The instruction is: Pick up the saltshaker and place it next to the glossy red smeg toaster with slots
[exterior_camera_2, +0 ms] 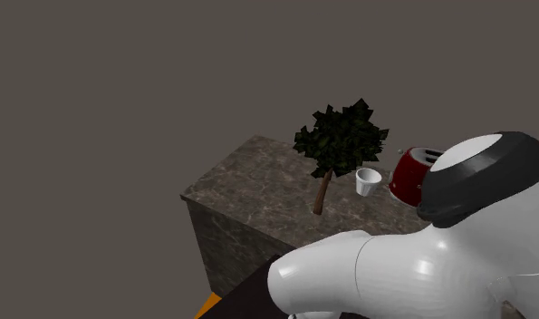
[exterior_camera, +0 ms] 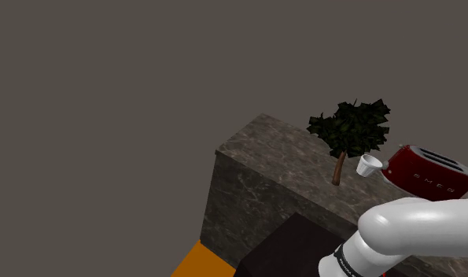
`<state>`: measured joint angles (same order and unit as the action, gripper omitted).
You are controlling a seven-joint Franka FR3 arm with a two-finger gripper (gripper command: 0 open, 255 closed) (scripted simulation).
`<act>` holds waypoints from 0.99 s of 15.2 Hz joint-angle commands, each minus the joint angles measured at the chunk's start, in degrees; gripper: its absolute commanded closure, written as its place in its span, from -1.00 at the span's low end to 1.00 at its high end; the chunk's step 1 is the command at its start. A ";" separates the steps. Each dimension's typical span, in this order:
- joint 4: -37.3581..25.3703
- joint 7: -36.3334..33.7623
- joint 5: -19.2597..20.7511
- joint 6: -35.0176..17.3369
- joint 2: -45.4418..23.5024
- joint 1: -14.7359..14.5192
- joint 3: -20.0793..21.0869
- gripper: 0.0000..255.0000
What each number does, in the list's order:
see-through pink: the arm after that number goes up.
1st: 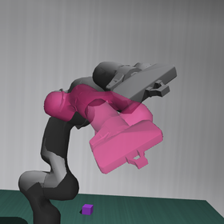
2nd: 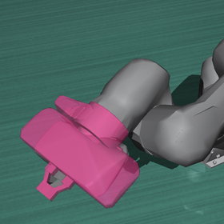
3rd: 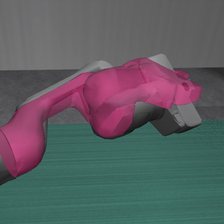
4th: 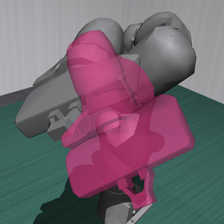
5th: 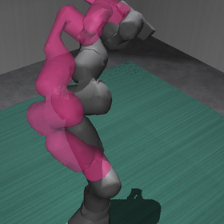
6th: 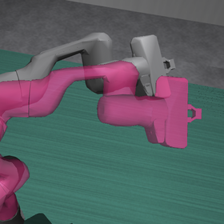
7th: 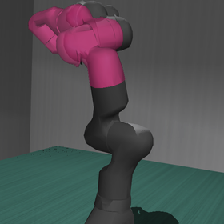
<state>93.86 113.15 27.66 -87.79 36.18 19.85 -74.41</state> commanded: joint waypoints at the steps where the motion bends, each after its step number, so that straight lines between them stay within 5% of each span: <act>1: -0.90 1.22 0.53 0.11 0.31 -0.66 -1.54 1.00; 15: 10.54 -0.29 3.71 -9.26 3.40 2.40 -2.90 1.00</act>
<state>103.40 112.99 31.04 -96.15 39.32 22.05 -77.07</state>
